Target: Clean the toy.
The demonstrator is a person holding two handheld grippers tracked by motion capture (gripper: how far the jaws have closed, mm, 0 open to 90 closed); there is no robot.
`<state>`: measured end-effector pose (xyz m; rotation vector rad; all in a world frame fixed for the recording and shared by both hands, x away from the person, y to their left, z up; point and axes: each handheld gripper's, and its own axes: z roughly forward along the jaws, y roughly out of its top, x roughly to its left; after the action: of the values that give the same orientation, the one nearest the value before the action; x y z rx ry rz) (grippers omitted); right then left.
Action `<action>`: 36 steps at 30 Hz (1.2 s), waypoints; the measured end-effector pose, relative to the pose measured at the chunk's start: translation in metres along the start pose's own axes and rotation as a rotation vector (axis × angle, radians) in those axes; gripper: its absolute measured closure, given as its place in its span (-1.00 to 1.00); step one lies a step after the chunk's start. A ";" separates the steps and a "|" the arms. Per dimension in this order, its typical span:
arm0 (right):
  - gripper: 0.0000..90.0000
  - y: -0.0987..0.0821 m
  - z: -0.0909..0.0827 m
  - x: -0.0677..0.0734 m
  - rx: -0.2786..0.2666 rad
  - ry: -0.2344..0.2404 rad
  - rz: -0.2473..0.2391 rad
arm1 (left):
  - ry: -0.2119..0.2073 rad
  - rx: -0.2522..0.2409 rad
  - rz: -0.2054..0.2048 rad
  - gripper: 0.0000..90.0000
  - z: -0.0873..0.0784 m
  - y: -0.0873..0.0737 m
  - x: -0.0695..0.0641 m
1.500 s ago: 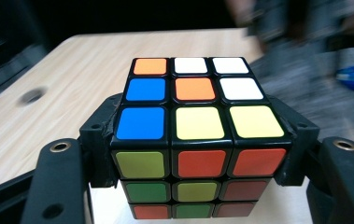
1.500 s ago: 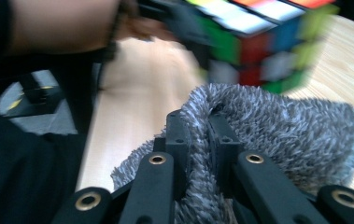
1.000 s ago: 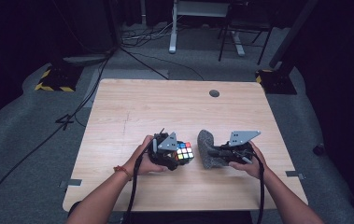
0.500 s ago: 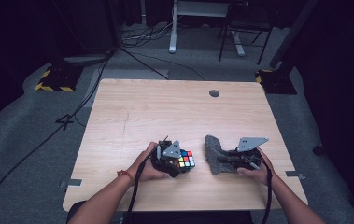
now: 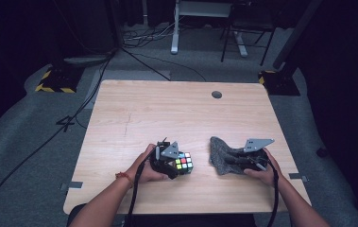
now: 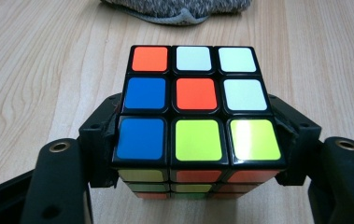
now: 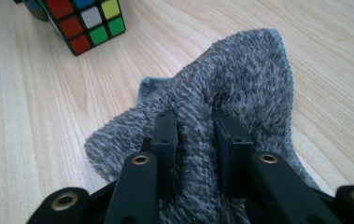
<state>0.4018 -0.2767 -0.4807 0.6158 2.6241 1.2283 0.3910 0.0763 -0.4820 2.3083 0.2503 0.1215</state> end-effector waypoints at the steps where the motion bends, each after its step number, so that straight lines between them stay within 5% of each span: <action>1: 0.61 0.000 0.000 0.000 0.001 -0.001 0.001 | -0.002 0.004 -0.002 -0.27 0.000 0.000 0.000; 13: 0.61 -0.004 0.000 -0.002 0.015 0.001 0.005 | -0.011 0.007 -0.011 -0.28 -0.002 -0.004 0.000; 16: 0.59 -0.004 0.000 -0.002 0.016 -0.001 0.003 | -0.015 0.032 -0.015 -0.30 -0.002 -0.005 -0.002; 20: 0.56 -0.004 -0.001 -0.002 0.016 -0.006 0.007 | -0.009 0.134 -0.009 -0.48 0.003 -0.010 -0.003; 24: 0.50 -0.002 -0.002 -0.001 0.012 -0.009 0.004 | -0.019 0.123 -0.016 -0.48 0.001 -0.010 -0.004; 30: 0.22 0.001 -0.007 -0.001 -0.026 -0.012 0.016 | 0.001 0.158 -0.015 -0.57 -0.004 -0.013 -0.005; 36: -0.08 0.009 -0.014 0.002 -0.057 -0.048 0.017 | 0.026 0.119 -0.022 -0.63 -0.019 -0.015 -0.010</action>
<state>0.3976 -0.2802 -0.4648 0.6508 2.5400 1.2724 0.3763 0.0981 -0.4804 2.4222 0.3029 0.1285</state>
